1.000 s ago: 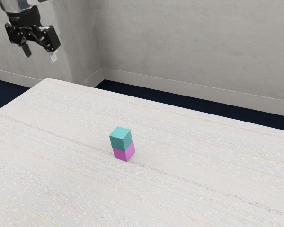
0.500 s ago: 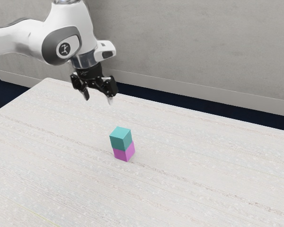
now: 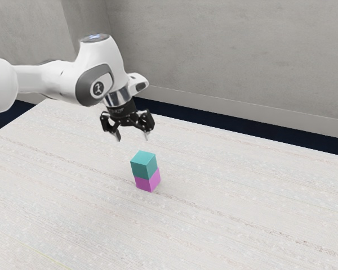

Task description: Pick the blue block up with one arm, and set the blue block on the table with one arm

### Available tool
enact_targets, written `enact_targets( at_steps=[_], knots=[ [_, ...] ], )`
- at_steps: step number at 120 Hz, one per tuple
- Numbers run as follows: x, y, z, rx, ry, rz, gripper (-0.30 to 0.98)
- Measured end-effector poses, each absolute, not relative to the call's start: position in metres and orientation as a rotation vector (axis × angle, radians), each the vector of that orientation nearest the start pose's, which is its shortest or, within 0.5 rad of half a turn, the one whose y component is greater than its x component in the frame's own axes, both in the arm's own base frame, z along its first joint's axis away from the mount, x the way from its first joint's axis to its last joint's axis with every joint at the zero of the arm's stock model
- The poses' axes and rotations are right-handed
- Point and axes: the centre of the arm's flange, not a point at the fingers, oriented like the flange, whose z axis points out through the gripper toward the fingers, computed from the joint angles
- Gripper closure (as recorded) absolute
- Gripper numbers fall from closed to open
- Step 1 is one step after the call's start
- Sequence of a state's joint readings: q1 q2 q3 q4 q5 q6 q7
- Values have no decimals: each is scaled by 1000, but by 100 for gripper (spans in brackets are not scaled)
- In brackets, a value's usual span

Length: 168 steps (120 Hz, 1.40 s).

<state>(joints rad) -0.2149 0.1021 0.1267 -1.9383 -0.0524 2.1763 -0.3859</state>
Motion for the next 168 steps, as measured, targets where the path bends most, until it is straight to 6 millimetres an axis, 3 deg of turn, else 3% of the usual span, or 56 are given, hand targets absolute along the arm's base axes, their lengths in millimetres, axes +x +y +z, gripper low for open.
enact_targets(
  at_steps=[70,149,168],
  knots=[
    [608,-50,368,-3126,-337,-126,0],
    [635,-58,331,-3124,-192,-125,0],
    [637,-51,321,-3124,-200,-105,0]
  ],
)
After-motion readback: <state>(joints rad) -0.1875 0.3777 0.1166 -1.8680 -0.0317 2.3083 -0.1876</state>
